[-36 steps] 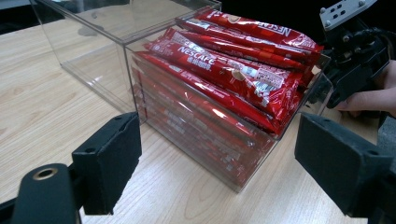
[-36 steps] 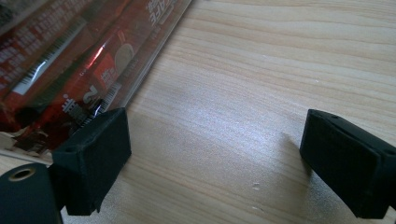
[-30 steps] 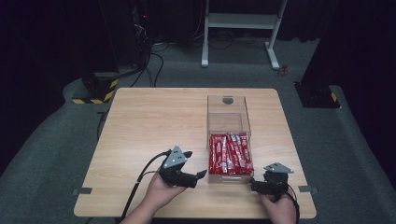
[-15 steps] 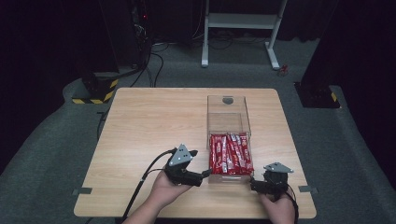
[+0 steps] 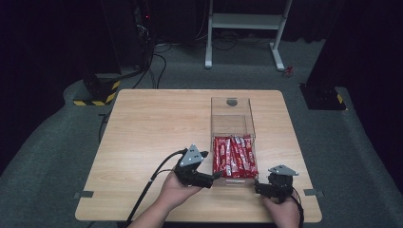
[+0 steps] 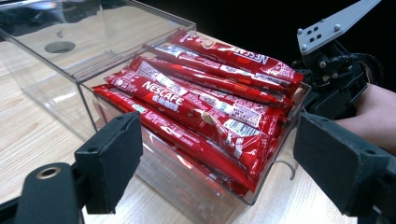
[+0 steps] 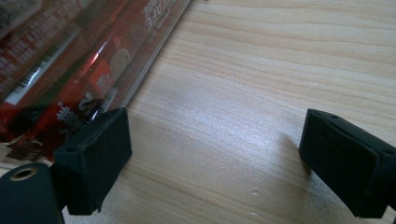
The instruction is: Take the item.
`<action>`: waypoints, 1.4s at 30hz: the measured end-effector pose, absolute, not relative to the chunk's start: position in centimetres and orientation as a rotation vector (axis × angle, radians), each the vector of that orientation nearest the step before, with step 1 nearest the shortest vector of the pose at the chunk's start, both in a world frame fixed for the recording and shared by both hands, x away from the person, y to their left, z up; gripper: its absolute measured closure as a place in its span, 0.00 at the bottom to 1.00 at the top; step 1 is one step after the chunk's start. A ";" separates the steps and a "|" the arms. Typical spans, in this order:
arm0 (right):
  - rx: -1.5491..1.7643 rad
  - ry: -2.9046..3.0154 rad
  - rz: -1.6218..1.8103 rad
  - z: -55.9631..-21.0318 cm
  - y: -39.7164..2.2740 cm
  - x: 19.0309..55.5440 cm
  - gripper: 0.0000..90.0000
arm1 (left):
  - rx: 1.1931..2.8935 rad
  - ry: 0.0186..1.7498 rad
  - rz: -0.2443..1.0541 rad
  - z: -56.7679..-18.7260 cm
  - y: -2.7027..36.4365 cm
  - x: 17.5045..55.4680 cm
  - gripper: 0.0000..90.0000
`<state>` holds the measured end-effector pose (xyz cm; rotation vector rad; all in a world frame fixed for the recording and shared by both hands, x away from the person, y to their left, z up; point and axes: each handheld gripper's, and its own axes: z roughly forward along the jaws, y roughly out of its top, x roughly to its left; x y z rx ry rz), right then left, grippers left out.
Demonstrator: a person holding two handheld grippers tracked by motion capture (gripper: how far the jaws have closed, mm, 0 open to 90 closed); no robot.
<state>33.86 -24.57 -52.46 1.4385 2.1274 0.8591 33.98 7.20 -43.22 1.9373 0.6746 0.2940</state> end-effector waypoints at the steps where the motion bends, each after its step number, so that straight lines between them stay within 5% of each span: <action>1: 1.441 2.126 0.859 -52.5 -24.6 33.9 0.10 | 1.937 0.678 0.290 -43.2 7.1 34.0 0.18; 26: 1.440 2.124 0.856 -52.5 -24.5 34.0 0.10 | 1.973 0.699 0.278 -43.9 4.8 36.0 0.23; 42: 1.444 2.123 0.857 -52.5 -24.5 33.9 0.10 | 1.998 0.703 0.308 -44.7 4.4 36.0 0.60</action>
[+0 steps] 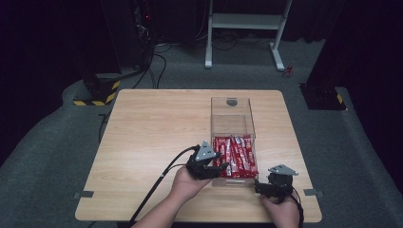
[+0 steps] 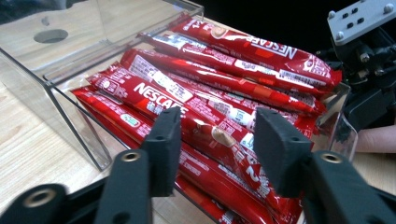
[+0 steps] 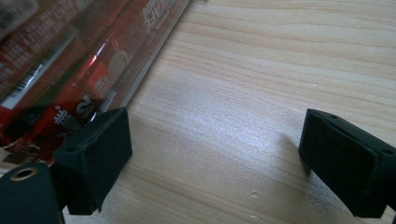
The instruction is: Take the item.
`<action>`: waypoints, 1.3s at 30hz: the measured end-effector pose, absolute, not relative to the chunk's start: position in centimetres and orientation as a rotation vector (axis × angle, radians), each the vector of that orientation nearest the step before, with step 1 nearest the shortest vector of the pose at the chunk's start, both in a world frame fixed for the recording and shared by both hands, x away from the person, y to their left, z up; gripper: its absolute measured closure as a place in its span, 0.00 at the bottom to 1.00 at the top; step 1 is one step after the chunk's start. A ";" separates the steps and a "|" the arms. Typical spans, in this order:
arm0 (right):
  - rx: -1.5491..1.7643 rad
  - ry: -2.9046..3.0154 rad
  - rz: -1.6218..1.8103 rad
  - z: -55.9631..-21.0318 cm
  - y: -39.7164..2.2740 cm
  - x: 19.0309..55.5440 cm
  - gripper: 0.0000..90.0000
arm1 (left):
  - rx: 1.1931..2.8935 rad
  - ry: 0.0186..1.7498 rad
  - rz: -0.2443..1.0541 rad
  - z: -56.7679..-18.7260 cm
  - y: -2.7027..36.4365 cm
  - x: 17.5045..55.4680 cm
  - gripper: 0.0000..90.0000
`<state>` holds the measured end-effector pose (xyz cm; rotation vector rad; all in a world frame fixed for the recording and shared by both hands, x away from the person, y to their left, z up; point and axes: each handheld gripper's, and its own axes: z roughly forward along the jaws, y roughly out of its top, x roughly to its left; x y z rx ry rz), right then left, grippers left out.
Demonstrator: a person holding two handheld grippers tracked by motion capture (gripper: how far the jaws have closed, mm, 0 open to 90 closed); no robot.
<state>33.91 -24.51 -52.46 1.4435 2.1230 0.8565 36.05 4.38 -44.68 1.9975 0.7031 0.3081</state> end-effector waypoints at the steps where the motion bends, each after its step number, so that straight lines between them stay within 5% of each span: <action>1: 1.442 2.123 0.856 -52.5 -24.5 33.9 0.10 | 1.998 0.707 0.313 -44.8 4.3 36.0 0.62; 21: 1.434 2.122 0.858 -52.5 -24.5 33.9 0.11 | 1.967 0.714 0.333 -46.0 4.4 35.0 0.98; 39: 1.436 2.122 0.858 -52.4 -24.5 33.9 0.12 | 1.900 0.730 0.279 -45.4 5.4 34.3 1.00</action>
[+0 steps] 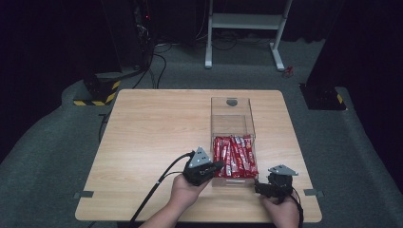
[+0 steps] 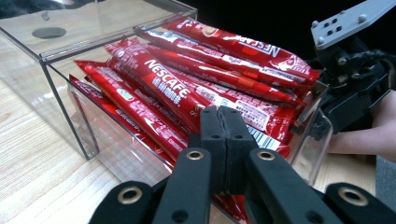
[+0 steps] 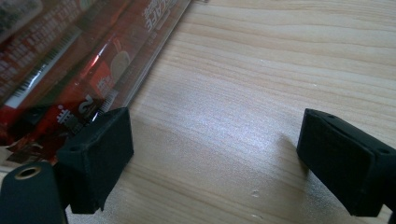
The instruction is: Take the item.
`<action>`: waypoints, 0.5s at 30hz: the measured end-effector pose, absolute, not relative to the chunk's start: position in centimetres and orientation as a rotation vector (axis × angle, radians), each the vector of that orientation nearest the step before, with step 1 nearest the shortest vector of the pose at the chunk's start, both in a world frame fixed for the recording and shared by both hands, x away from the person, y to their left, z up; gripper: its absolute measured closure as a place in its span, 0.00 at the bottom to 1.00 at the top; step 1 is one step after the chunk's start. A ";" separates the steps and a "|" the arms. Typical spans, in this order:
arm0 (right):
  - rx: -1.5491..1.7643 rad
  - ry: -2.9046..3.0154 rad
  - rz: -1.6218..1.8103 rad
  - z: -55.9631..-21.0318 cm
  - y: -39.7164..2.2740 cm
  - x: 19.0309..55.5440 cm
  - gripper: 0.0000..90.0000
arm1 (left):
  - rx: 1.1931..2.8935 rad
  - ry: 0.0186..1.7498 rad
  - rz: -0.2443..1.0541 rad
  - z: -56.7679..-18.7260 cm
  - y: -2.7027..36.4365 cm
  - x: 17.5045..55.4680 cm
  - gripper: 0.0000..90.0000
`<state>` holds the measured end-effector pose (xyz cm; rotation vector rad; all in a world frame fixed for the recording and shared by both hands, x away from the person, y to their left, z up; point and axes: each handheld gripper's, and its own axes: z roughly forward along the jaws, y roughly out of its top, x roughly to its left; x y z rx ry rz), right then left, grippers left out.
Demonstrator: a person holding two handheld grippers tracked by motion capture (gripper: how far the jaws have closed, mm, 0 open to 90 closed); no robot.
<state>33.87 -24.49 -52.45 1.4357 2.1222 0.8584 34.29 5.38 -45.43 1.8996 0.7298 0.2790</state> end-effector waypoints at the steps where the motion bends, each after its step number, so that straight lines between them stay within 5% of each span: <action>1: 1.435 2.122 0.859 -52.4 -24.5 33.9 0.12 | 1.894 0.731 0.278 -45.3 5.4 34.2 1.00; 15: 1.435 2.122 0.859 -52.4 -24.5 33.9 0.12 | 1.847 0.716 0.282 -44.6 6.0 34.1 1.00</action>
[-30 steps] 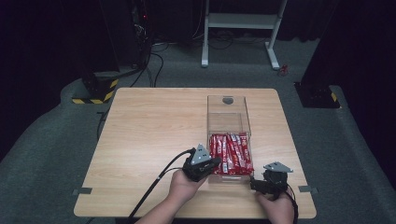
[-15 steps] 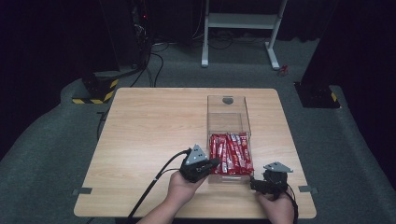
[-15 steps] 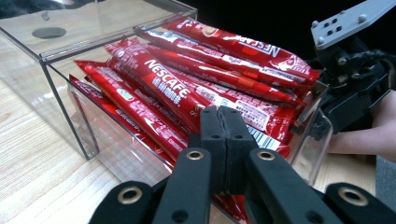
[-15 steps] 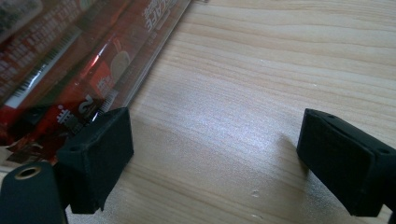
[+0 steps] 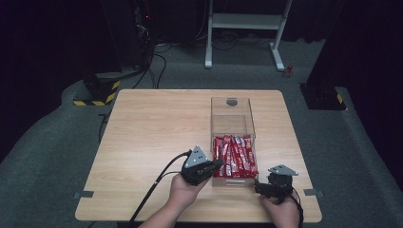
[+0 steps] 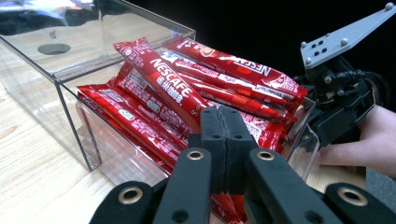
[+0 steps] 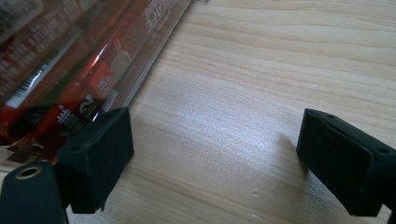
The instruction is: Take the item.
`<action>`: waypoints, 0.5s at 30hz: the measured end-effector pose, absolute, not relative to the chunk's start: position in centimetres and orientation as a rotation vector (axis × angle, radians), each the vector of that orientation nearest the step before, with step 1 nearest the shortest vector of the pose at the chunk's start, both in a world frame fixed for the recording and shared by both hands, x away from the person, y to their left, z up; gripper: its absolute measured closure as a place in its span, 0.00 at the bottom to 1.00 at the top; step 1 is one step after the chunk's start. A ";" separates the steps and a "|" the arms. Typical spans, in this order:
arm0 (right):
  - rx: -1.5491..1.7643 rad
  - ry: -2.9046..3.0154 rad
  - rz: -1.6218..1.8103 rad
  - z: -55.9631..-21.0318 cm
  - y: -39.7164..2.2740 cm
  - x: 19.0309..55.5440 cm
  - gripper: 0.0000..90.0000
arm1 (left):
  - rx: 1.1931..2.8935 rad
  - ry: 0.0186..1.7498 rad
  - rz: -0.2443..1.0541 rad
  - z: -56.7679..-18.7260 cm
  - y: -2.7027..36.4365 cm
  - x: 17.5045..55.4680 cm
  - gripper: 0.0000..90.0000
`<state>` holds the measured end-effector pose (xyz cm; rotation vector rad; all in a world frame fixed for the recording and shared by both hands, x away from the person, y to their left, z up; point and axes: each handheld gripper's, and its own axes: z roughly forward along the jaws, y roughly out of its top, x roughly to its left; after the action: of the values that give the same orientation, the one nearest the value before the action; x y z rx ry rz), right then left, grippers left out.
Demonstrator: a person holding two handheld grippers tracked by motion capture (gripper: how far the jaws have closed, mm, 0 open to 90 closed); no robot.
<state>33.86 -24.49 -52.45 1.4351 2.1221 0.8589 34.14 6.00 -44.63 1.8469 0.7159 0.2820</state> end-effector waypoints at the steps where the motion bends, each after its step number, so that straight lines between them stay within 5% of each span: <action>1: 1.434 2.122 0.859 -52.4 -24.5 33.9 0.12 | 1.843 0.717 0.282 -44.6 6.0 34.1 1.00; 15: 1.434 2.122 0.859 -52.4 -24.5 33.9 0.12 | 1.814 0.709 0.298 -43.9 6.7 34.2 1.00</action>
<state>33.86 -24.49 -52.44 1.4345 2.1225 0.8586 34.17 6.67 -43.86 1.8136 0.7093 0.2980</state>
